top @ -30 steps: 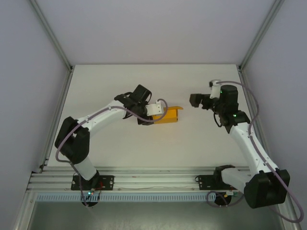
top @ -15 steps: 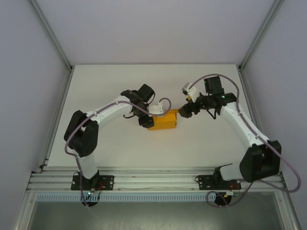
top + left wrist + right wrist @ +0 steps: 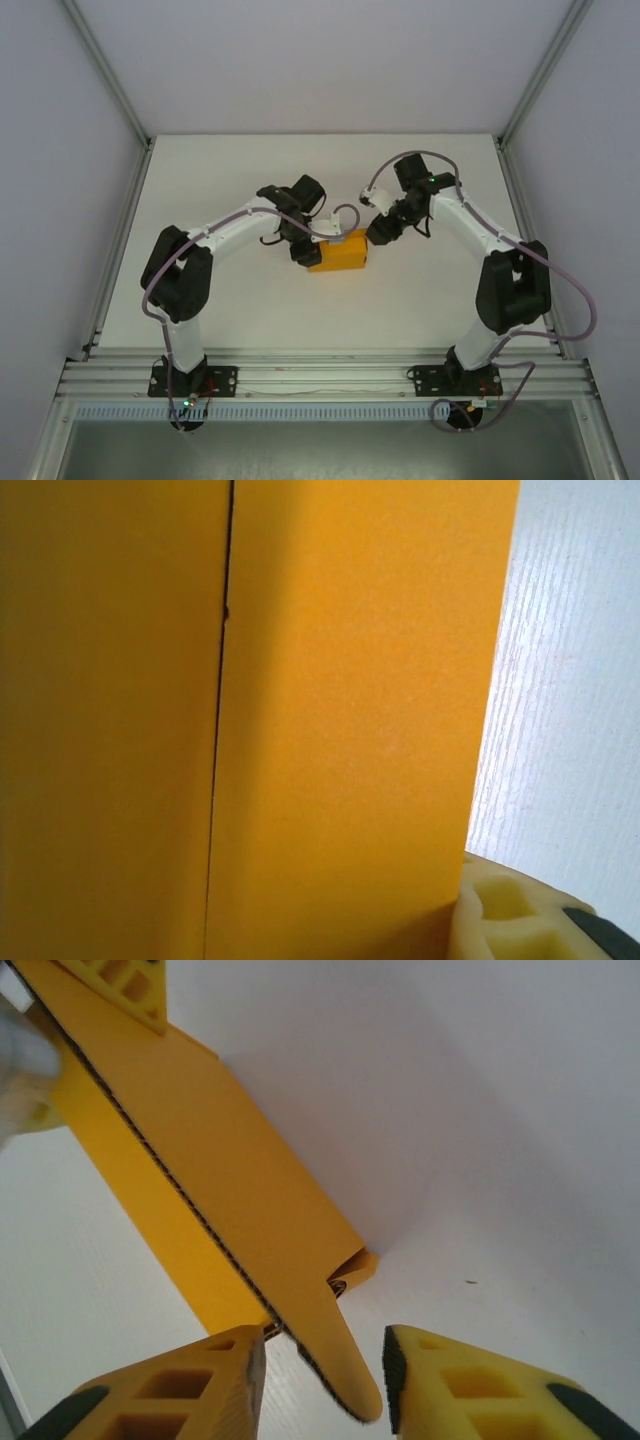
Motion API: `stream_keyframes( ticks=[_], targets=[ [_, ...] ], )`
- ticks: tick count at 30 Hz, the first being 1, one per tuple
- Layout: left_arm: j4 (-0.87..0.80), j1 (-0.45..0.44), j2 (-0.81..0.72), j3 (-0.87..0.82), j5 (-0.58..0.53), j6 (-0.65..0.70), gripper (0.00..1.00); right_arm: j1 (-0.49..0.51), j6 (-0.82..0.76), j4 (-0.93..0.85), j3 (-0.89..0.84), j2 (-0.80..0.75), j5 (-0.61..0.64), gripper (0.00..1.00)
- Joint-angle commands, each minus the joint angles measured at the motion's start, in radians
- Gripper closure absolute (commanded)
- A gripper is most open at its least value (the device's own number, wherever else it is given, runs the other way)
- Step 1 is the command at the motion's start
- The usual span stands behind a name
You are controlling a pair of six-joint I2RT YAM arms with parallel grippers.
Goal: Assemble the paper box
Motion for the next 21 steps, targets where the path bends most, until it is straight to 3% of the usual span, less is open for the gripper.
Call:
stream_keyframes(
  ticks=[1, 5, 11, 21],
  targets=[
    [-0.048, 0.006, 0.025, 0.037, -0.018, 0.018, 0.76, 0.011, 0.021, -0.043, 0.037, 0.009, 0.037, 0.71],
    [-0.043, 0.005, 0.028, 0.039, -0.017, 0.015, 0.76, 0.025, 0.044, -0.035, 0.036, -0.001, 0.045, 0.83],
    [-0.05, 0.005, 0.031, 0.049, -0.022, 0.021, 0.76, 0.034, 0.098, -0.008, 0.027, -0.015, 0.102, 0.72],
    [-0.055, 0.005, 0.028, 0.041, -0.03, 0.025, 0.76, 0.033, 0.121, -0.015, 0.075, -0.008, 0.127, 0.79]
  ],
)
